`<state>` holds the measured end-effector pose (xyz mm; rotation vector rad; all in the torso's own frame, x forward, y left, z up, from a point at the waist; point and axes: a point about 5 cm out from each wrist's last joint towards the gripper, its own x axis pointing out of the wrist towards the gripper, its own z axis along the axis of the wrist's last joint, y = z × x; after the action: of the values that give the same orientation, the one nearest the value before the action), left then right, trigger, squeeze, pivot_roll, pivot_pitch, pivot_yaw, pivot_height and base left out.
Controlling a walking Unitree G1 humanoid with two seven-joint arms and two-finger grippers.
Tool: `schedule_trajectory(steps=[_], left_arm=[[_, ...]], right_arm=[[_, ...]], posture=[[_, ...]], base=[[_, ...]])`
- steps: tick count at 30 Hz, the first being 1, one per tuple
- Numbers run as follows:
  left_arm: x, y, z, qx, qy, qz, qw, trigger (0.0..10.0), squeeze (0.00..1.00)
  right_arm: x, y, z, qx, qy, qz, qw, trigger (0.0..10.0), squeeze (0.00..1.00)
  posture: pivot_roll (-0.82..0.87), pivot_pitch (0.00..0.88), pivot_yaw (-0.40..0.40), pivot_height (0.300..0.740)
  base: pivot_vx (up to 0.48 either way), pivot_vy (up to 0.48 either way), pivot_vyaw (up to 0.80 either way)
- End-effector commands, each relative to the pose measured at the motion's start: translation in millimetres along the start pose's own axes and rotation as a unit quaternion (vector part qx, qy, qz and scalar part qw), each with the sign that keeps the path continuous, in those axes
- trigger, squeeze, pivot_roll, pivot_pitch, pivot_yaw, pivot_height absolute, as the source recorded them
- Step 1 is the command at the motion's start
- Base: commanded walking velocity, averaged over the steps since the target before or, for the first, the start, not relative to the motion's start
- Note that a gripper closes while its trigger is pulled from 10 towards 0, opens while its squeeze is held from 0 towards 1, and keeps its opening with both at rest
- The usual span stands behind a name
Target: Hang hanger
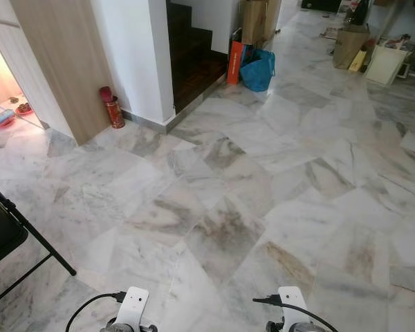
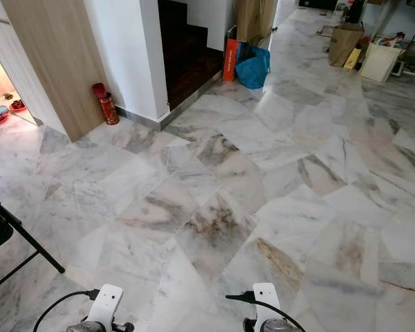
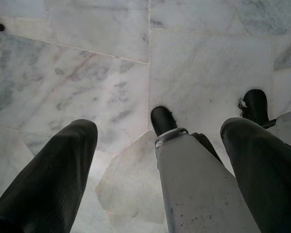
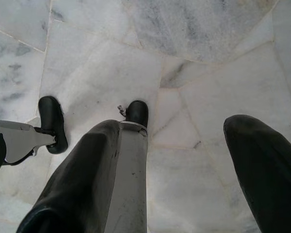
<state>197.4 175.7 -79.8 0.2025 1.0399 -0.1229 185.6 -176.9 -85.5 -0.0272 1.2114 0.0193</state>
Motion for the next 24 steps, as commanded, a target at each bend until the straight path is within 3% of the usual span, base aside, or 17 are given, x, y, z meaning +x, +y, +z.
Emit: schedule_trajectory(steps=[1,24], left_arm=[[1.0,-4.6,37.0,-0.052,-0.054,-0.026,0.997,10.0,0.00],[0.9,-3.5,35.2,-0.042,-0.055,-0.021,0.997,10.0,0.00]], right_arm=[[-17.0,-16.4,81.5,0.035,-0.142,0.025,0.989,10.0,0.00],[-16.2,-10.1,81.7,0.022,-0.135,0.033,0.990,10.0,0.00]], posture=[[-0.12,0.000,-0.022,0.740],[-0.08,0.000,-0.034,0.740]], base=[[0.000,0.000,0.00],[0.000,0.000,0.00]])
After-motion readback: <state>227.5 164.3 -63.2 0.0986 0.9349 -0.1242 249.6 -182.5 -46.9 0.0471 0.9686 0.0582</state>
